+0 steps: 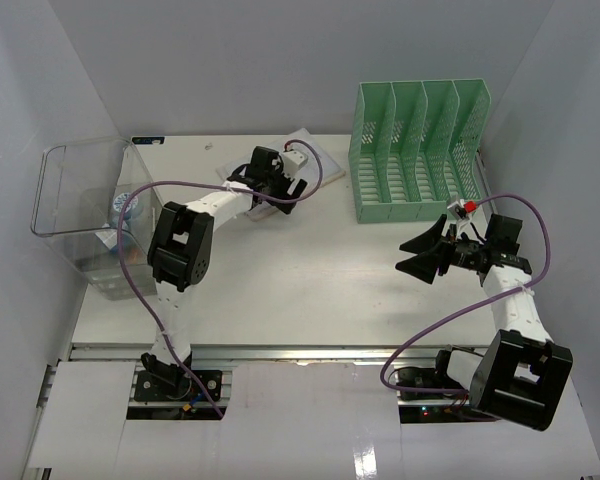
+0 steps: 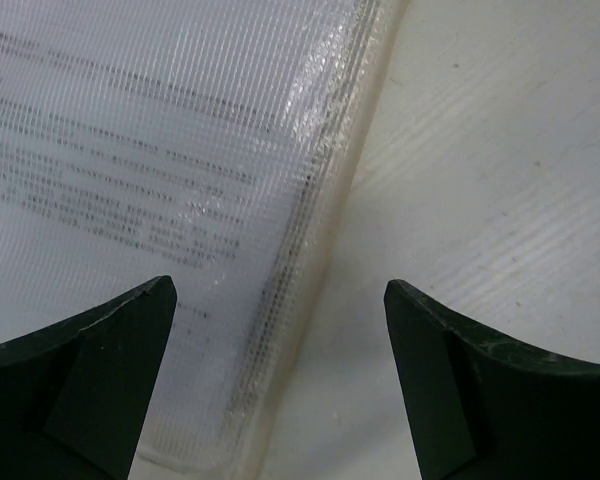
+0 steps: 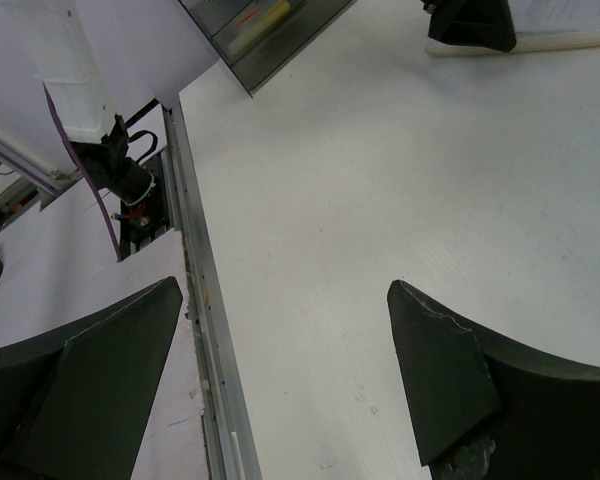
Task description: Organize the desk
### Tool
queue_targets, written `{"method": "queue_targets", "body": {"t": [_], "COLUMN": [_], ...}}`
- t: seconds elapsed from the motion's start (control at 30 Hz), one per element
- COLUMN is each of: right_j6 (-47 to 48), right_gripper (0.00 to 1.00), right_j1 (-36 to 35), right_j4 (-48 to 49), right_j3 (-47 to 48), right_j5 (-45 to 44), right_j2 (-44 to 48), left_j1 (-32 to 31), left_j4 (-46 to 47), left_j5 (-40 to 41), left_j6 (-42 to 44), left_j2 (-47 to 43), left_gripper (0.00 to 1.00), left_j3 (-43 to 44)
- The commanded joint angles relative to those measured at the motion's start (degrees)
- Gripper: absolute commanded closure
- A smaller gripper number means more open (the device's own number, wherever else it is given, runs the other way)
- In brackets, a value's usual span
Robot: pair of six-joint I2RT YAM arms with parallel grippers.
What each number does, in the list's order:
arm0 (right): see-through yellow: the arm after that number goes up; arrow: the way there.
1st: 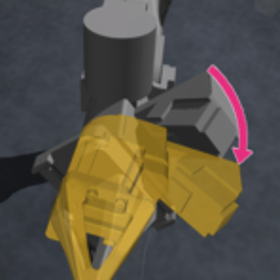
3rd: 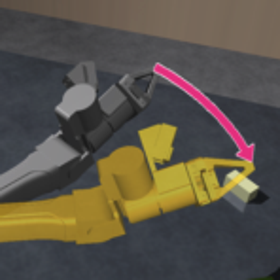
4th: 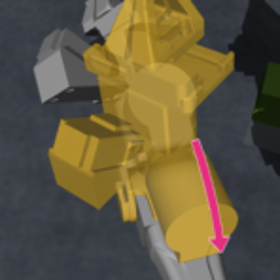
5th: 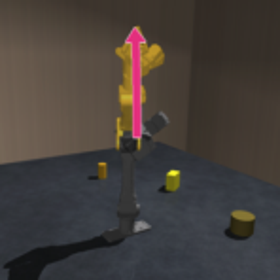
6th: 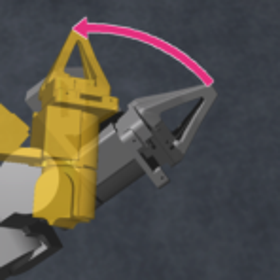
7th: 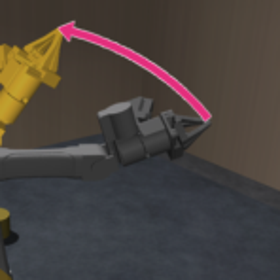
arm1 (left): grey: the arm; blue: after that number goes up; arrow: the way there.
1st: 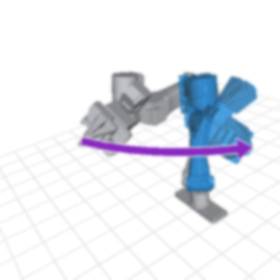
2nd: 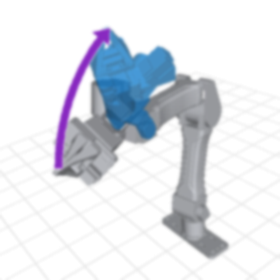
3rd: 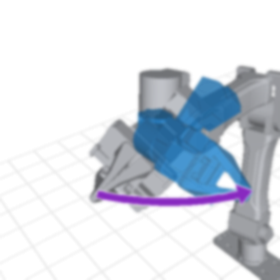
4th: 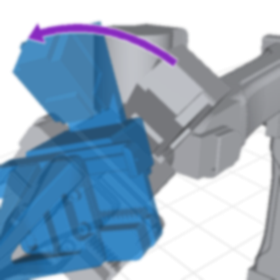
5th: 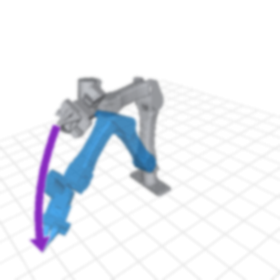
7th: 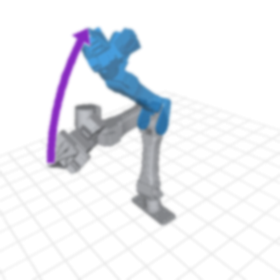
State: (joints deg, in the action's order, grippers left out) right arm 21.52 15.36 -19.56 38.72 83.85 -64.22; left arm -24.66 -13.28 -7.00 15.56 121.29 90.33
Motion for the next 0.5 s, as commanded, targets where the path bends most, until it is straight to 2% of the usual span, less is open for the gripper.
{"method": "queue_targets", "body": {"t": [0.0,0.13,0.27,0.43,0.47], "right_j6": [1.08,1.06,1.06,1.06,0.99], "right_gripper": [0.10,0.10,0.10,0.10,0.10], "right_j1": [0.20,0.20,0.20,0.20,0.20], "right_j4": [-0.24,-0.33,-0.39,-0.57,-0.57], "right_j3": [0.41,0.59,0.78,1.01,0.94], "right_j5": [1.84,2.16,2.53,2.81,2.74], "right_j2": [-1.07,-1.89,-2.83,-3.28,-3.21], "left_j1": [0.12,0.05,-0.02,-0.30,-0.30], "left_j4": [1.35,-0.48,-0.69,-0.95,-1.17], "left_j5": [-0.86,-1.19,-1.16,-0.42,-0.24], "left_j6": [6.02,7.57,7.99,8.69,8.55], "left_j2": [4.33,9.29,10.84,11.25,11.32], "left_gripper": [0.06,0.13,0.21,0.43,0.52], "left_j3": [7.61,12.54,13.02,11.12,10.67]}}
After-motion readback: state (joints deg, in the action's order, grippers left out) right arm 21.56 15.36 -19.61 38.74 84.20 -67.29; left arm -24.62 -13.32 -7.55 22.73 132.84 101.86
